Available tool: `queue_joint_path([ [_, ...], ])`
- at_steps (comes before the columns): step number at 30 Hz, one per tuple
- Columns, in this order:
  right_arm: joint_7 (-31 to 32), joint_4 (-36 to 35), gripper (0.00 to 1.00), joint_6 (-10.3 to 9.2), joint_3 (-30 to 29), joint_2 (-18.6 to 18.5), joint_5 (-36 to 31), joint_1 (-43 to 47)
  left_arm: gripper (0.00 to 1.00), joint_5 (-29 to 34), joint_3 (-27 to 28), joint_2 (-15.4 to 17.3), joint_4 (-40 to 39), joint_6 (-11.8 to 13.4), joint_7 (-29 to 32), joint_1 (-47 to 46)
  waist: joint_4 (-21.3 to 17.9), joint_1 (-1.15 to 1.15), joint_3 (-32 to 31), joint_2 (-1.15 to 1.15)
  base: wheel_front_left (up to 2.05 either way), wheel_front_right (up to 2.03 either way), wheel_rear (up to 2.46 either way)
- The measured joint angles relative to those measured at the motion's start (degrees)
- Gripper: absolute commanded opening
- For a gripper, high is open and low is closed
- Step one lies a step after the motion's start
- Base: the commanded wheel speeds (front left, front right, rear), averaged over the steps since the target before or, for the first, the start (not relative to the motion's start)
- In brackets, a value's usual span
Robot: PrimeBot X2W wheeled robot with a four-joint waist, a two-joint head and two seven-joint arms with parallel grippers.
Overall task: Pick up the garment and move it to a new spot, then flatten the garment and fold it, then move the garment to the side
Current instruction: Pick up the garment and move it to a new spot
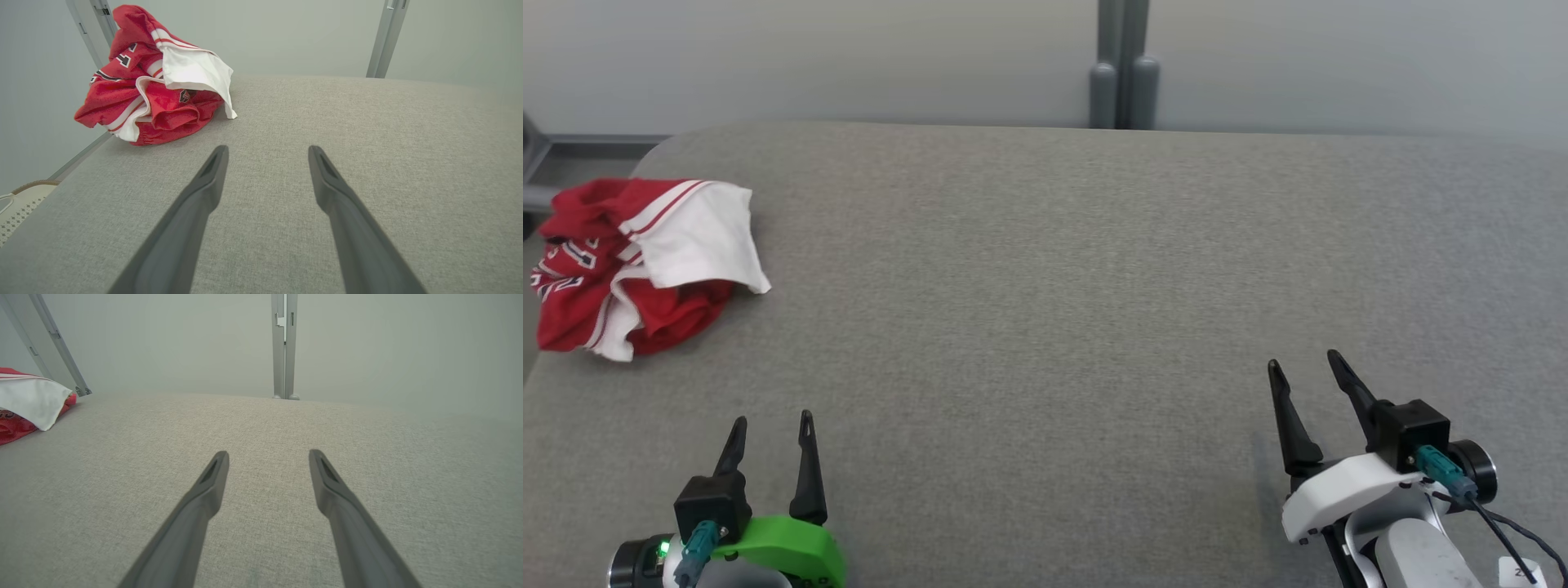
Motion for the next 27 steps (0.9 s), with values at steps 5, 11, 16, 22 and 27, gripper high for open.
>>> queue_joint_path([
  [5,0.0,0.26,1.0,0.01,2.35,-0.01,1.35,-1.2,1.0,-1.05,0.88,0.02,0.63,0.69,-0.01,0.99,5.68,0.0,0.26,0.0,0.0,0.0,0.0],
  [11,0.0,1.23,1.0,0.01,6.25,-0.02,1.72,-2.3,1.0,-1.51,2.01,0.01,1.57,1.13,-0.01,2.71,12.97,0.0,0.57,0.0,0.0,0.0,0.0],
  [16,-0.01,2.33,1.0,0.01,9.11,-0.21,2.22,-3.76,1.0,-2.53,2.9,0.01,2.3,1.36,-0.01,3.98,18.52,0.0,0.77,0.0,0.0,0.0,0.0],
  [22,0.0,3.36,1.0,0.01,11.37,-0.96,3.23,-5.66,1.0,-5.31,3.19,0.04,2.21,1.88,-0.01,4.85,22.75,0.0,1.48,0.0,0.0,0.0,0.0],
  [27,0.0,3.48,1.0,0.01,11.0,-1.68,3.57,-5.47,1.0,-7.23,3.03,0.01,4.03,0.87,-0.01,4.58,23.35,0.0,2.26,0.0,0.0,0.0,0.0],
])
